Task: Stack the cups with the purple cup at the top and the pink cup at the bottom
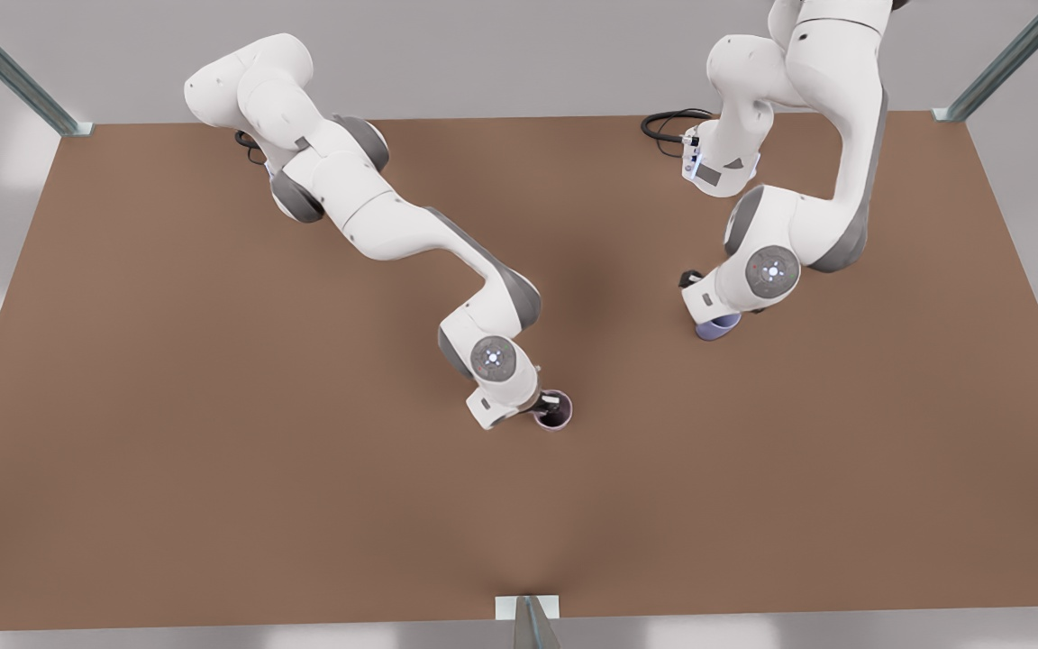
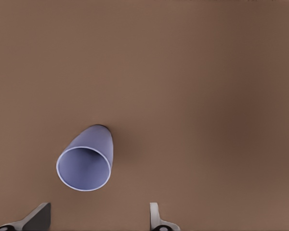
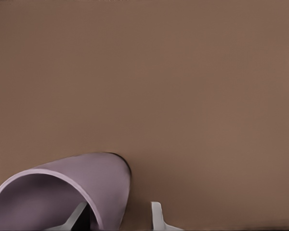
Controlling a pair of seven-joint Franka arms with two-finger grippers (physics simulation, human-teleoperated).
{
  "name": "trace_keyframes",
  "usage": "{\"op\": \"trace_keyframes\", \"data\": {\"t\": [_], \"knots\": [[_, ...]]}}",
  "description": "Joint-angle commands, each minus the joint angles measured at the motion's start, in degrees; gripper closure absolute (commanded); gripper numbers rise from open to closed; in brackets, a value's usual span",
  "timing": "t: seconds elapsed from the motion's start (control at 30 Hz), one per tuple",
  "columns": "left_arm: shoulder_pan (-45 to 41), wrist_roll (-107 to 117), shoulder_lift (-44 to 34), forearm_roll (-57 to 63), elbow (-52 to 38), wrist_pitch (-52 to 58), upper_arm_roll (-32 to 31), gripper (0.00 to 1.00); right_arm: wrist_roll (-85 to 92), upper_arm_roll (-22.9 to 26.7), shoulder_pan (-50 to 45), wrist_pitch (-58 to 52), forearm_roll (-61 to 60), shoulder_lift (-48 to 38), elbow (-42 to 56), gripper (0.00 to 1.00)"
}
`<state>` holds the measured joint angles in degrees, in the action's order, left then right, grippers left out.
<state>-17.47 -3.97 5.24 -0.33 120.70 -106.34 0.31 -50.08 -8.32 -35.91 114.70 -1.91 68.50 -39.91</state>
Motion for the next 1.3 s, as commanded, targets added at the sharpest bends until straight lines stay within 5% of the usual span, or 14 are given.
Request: {"op": "trace_keyframes", "data": {"t": [0.0, 0.3, 0.43, 0.6, 0.67, 0.93, 0.97, 1.03, 1.13, 1.27], "knots": [[4.3, 5.3, -0.1, 0.2, 2.5, -11.1, 0.3, 0.00, -22.0, 0.0, 0.0, 0.7, 0.1, -0.2, 0.1, 0.00], [5.1, 5.3, 0.1, -0.1, 11.6, -19.8, 0.8, 0.00, -21.7, -0.3, -0.1, -1.5, 0.1, -1.2, 0.0, 0.00], [7.2, 5.0, 0.8, -0.1, 13.5, -22.8, 0.8, 0.00, -3.6, -0.5, 10.0, -22.7, -0.3, -18.8, -3.3, 0.00], [7.5, 4.9, 0.8, -0.1, 17.5, -27.4, 0.9, 0.00, 46.9, 0.7, 33.5, -21.3, 1.8, -63.0, -54.7, 0.00], [7.5, 4.9, 0.8, 0.0, 18.1, -28.1, 0.9, 0.00, 60.5, 0.7, 34.9, -18.1, 2.3, -64.8, -58.3, 0.00], [7.5, 4.9, 2.6, -0.1, 18.9, -32.2, 0.8, 0.01, 109.0, -0.6, 34.2, -20.3, 10.5, -59.8, -47.6, 0.00], [7.5, 4.9, 2.6, -0.1, 19.0, -32.6, 0.8, 0.10, 116.0, -0.8, 32.8, -20.5, 13.5, -57.9, -44.7, 0.00], [7.5, 5.2, 2.5, -2.4, 18.8, -32.4, 0.7, 0.60, 130.8, -0.6, 33.3, -19.7, 13.0, -57.6, -44.6, 0.00], [7.5, 5.1, 2.4, -4.7, 18.9, -32.5, 0.7, 0.74, 129.5, -0.5, 33.3, -19.9, 13.0, -58.0, -44.9, 0.00], [7.5, 5.1, 2.8, -4.7, 18.8, -32.9, 0.7, 0.75, 54.8, 3.6, 33.9, -26.0, 10.4, -58.3, -45.2, 0.00]]}}
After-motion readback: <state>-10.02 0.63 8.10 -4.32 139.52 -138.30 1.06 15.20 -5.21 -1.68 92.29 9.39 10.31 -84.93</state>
